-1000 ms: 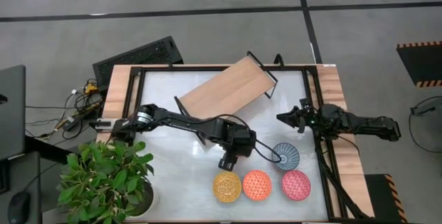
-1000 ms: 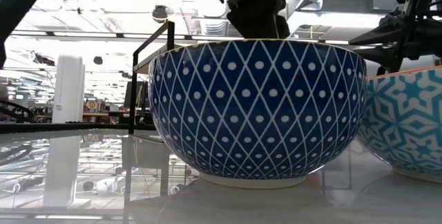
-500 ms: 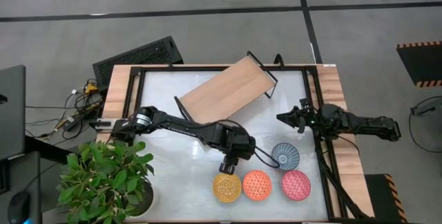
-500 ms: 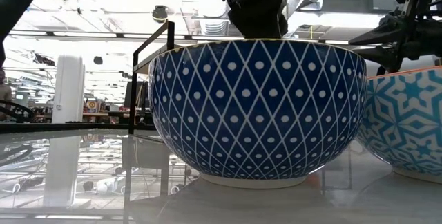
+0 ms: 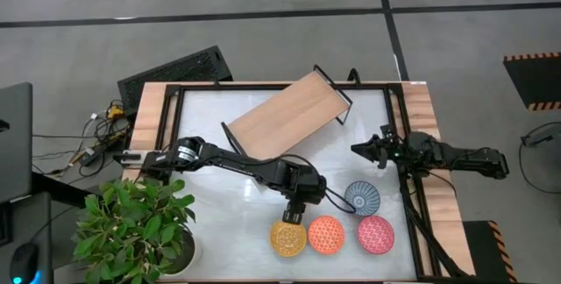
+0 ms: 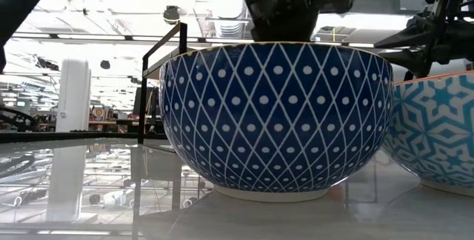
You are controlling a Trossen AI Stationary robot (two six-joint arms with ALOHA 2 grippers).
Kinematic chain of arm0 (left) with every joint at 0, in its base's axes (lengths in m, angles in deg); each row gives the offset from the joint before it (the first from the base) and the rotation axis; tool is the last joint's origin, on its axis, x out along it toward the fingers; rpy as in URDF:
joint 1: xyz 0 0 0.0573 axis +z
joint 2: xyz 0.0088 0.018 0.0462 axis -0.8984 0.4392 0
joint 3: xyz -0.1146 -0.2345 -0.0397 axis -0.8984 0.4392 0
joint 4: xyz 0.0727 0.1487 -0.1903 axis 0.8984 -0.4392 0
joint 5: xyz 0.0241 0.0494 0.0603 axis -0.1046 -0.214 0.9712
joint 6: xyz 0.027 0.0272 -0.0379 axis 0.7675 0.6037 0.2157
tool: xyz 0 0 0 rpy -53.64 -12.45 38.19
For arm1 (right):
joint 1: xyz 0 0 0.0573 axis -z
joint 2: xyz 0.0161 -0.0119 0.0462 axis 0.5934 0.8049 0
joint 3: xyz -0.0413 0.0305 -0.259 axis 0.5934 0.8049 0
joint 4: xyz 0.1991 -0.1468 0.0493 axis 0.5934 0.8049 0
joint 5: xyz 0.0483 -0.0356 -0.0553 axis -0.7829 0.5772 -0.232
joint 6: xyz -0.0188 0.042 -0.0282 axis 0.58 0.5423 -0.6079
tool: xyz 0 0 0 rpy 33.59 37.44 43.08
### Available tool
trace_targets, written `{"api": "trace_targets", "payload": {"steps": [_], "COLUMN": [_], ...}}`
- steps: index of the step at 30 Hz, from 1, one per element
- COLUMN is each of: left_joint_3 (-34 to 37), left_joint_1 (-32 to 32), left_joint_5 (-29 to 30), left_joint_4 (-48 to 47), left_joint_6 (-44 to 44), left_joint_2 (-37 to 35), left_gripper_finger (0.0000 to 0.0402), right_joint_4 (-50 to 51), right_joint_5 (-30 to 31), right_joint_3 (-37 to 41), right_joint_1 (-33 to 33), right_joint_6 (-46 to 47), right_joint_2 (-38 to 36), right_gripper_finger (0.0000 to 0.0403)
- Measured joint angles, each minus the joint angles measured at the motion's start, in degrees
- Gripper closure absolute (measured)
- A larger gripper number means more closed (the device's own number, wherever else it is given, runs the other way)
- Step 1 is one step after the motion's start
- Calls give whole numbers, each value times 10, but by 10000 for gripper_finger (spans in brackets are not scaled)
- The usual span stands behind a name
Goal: Place and stack bowls onto a shelf
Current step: Put the purple bowl on the shelf
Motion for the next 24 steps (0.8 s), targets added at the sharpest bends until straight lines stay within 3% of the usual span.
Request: {"api": "trace_targets", "payload": {"steps": [14,24], "left_joint_3": [-1,-1], "left_joint_1": [8,13], "left_joint_5": [-5,-18], "left_joint_4": [-13,-15], "left_joint_6": [-13,-5], "left_joint_2": [0,0], "left_gripper_finger": [252,369], "right_joint_4": [0,0], "right_joint_5": [0,0], "right_joint_3": [0,0], "right_joint_1": [1,0], "right_joint_6": [-8,-9], "right_joint_2": [0,0], "right_gripper_finger": [290,290]}}
